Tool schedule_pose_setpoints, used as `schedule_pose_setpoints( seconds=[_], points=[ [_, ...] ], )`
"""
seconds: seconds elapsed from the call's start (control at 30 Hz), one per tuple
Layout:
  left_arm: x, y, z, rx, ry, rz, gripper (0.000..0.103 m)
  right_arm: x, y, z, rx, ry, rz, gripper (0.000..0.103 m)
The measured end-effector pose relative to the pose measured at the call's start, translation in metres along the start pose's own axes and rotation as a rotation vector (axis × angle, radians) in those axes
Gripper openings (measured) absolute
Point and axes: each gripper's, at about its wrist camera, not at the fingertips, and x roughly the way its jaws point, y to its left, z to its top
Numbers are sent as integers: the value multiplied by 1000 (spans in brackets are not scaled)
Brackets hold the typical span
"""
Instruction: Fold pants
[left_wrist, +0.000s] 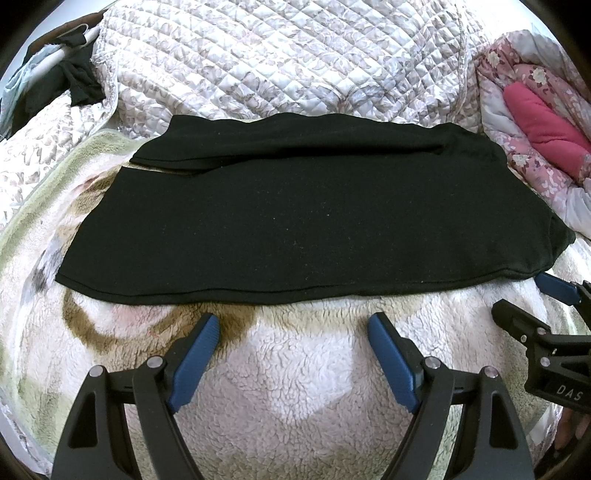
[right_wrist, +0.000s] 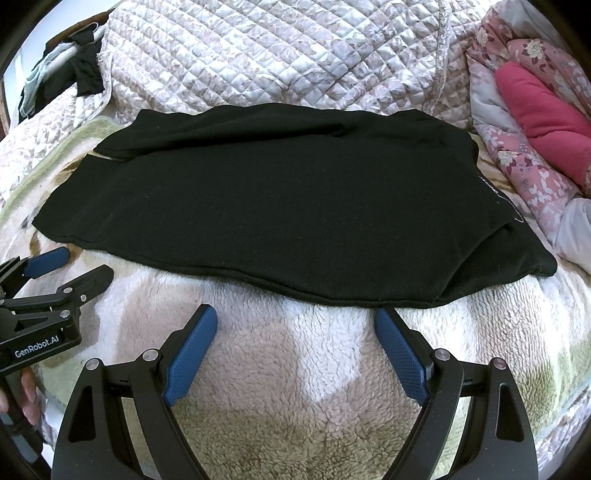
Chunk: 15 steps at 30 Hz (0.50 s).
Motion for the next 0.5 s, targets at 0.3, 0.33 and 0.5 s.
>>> schedule_pose_setpoints(
  seconds=[0.3, 0.33, 0.5],
  points=[
    [0, -3, 2, 0, -2, 0, 85, -1, 1, -1, 2, -6, 3, 88],
    [0, -2, 1, 1, -2, 0, 85, -1, 2, -1, 0, -6, 2, 88],
    [0, -1, 0, -1, -2, 0, 85, -2, 1, -2, -2, -5, 3, 88]
  ],
)
